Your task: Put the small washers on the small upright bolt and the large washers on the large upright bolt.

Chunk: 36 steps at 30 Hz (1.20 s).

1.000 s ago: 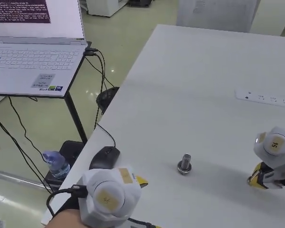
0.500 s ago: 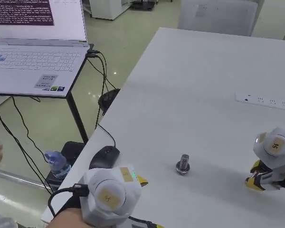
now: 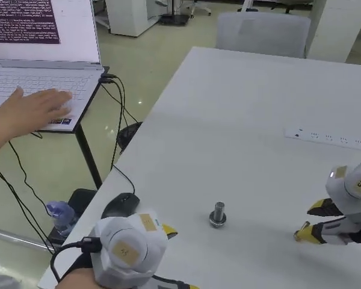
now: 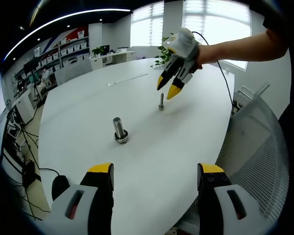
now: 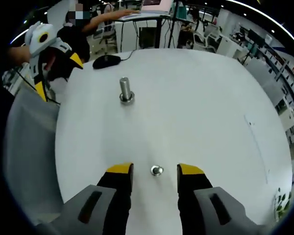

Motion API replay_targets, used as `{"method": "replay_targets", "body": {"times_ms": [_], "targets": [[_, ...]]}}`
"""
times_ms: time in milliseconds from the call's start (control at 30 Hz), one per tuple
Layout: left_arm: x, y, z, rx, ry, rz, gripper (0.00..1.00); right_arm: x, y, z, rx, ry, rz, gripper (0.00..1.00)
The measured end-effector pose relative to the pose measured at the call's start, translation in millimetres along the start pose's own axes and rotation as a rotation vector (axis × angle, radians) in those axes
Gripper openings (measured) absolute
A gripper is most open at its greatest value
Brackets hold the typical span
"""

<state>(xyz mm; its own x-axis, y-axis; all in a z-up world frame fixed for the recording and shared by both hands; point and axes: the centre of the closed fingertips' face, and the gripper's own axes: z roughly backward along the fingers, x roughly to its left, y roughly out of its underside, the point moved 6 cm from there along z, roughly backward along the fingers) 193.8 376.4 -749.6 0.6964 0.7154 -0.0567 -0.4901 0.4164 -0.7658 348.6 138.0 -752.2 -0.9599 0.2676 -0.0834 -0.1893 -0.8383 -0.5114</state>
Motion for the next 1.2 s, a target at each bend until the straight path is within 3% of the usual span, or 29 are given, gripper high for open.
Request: {"method": "replay_targets", "body": {"times_ms": [300, 500, 900, 1033, 1200], "targets": [[-1.5, -8.6, 1.1, -0.034, -0.015, 0.041, 0.72, 4.6, 4.5, 27.7, -0.127, 0.026, -0.088, 0.42], [-2.4, -8.3, 5.1, -0.041, -0.029, 0.055, 0.72, 21.2, 16.2, 42.3, -0.214, 0.022, -0.177, 0.49], [-6.2, -4.9, 20.4, -0.095, -0.064, 0.115, 0.75, 43.9, 36.0, 77.3, -0.455, 0.050, -0.342, 0.57], [-7.1, -4.9, 26.0, -0.126, -0.080, 0.153, 0.77, 53.7, 43.3, 86.3, -0.492, 0.056, -0.382, 0.63], [-12.8, 0.3, 30.2, -0.126, -0.102, 0.155, 0.80, 69.7, 58.6, 89.3, -0.497, 0.055, -0.406, 0.68]]}}
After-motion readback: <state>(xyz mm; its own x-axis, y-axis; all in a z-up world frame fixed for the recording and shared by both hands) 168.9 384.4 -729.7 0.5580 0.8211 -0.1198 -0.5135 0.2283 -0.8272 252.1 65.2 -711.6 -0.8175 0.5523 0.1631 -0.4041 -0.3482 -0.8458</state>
